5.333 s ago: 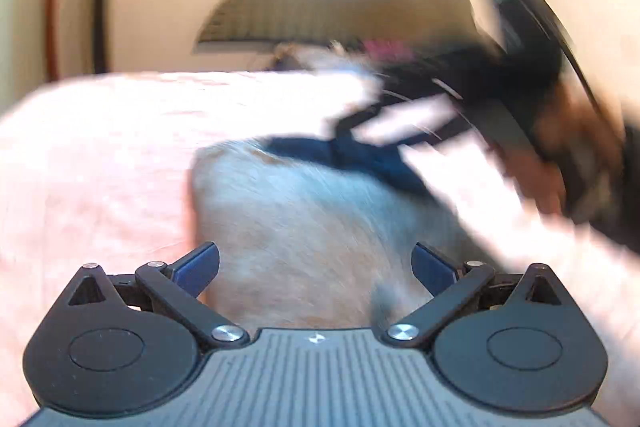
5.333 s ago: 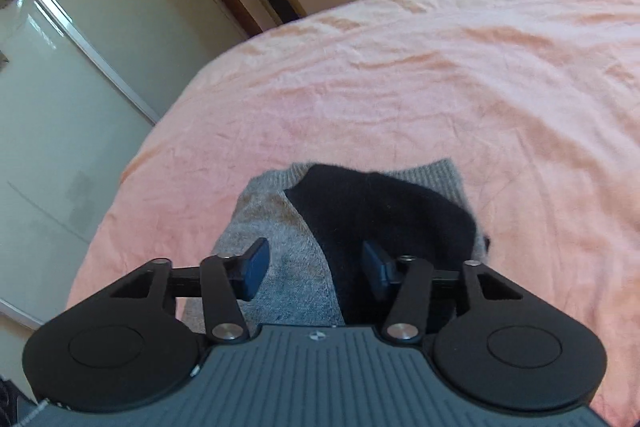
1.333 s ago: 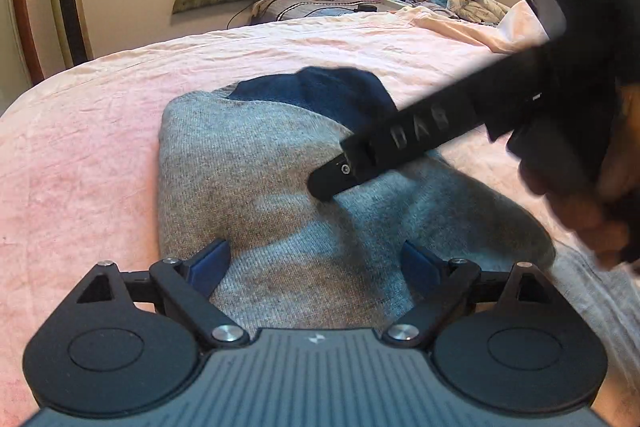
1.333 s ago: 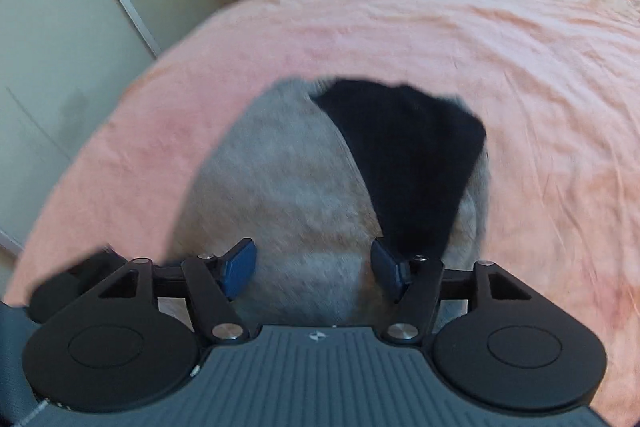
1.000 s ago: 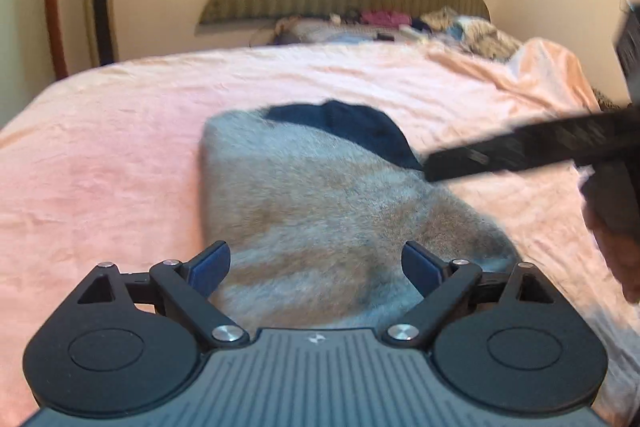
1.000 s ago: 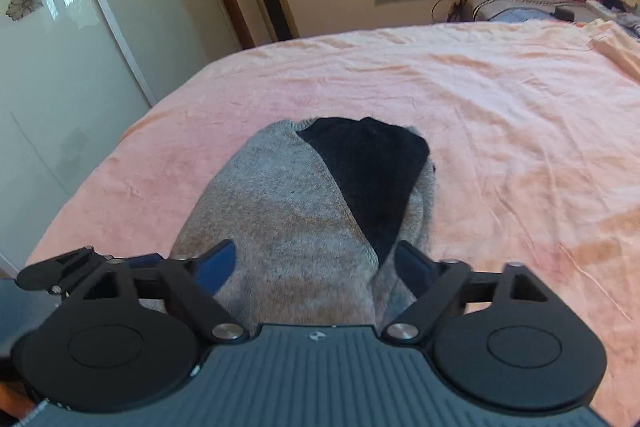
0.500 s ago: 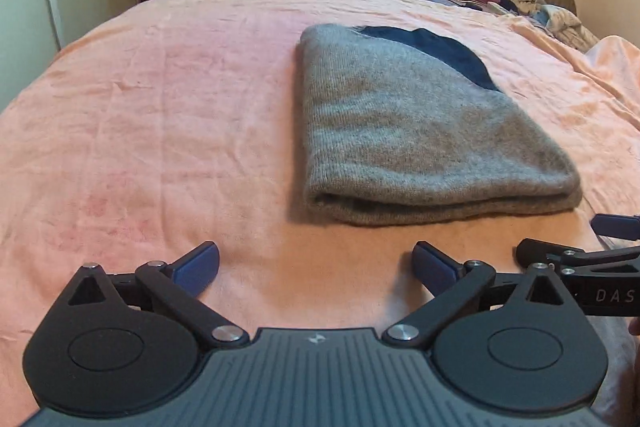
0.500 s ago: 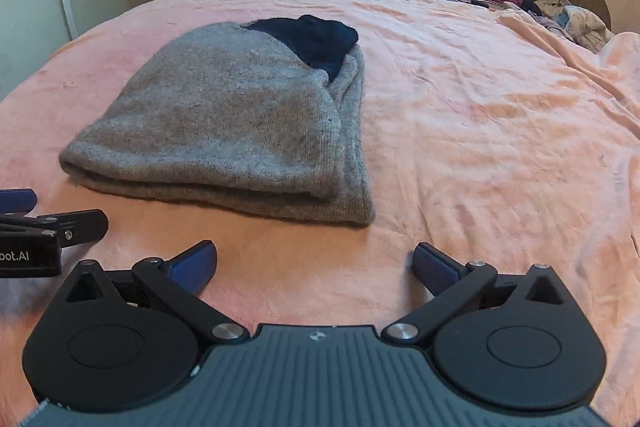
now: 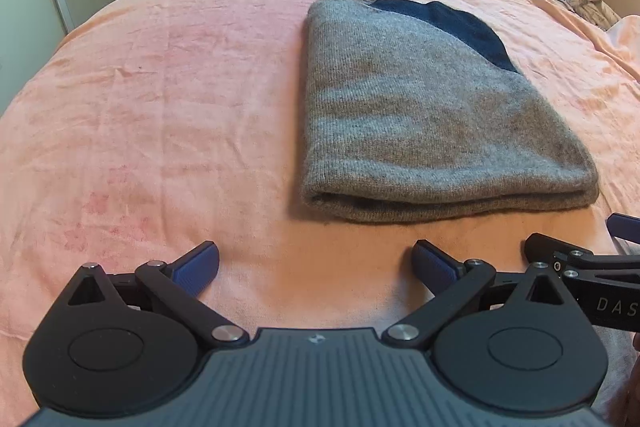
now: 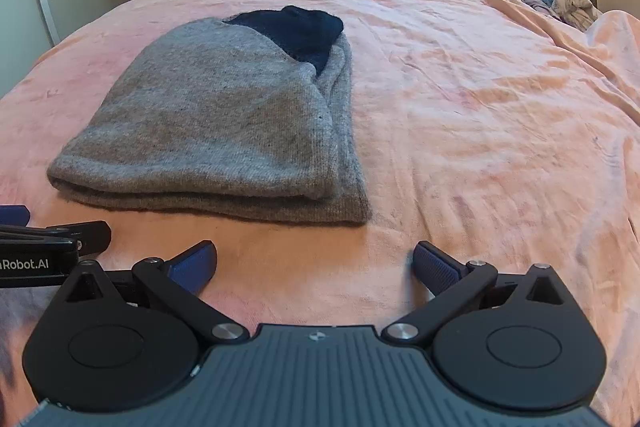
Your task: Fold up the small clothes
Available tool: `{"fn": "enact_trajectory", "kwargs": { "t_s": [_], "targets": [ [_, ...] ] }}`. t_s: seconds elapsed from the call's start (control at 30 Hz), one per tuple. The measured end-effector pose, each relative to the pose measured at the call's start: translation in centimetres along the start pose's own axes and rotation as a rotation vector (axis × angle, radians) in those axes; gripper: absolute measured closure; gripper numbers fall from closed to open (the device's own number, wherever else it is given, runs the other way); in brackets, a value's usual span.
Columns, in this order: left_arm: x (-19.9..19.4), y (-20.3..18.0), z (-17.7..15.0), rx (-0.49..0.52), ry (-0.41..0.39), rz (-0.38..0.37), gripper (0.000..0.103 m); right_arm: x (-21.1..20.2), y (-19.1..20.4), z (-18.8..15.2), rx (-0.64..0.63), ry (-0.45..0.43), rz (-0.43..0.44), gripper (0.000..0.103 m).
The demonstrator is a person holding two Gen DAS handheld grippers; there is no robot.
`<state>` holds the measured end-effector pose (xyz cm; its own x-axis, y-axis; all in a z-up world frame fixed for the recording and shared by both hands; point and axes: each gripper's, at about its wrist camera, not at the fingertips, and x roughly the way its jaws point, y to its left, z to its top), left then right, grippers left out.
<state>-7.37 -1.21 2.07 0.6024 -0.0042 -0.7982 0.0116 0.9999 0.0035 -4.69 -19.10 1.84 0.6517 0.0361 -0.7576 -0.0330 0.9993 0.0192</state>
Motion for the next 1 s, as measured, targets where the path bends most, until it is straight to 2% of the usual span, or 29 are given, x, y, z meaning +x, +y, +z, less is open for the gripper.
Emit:
{"fn": "enact_trajectory", "kwargs": {
  "t_s": [1.0],
  "targets": [
    [0.02, 0.03, 0.11, -0.006, -0.004, 0.004, 0.0, -0.03, -0.06, -0.11, -0.003, -0.004, 0.001, 0.0]
  ]
}}
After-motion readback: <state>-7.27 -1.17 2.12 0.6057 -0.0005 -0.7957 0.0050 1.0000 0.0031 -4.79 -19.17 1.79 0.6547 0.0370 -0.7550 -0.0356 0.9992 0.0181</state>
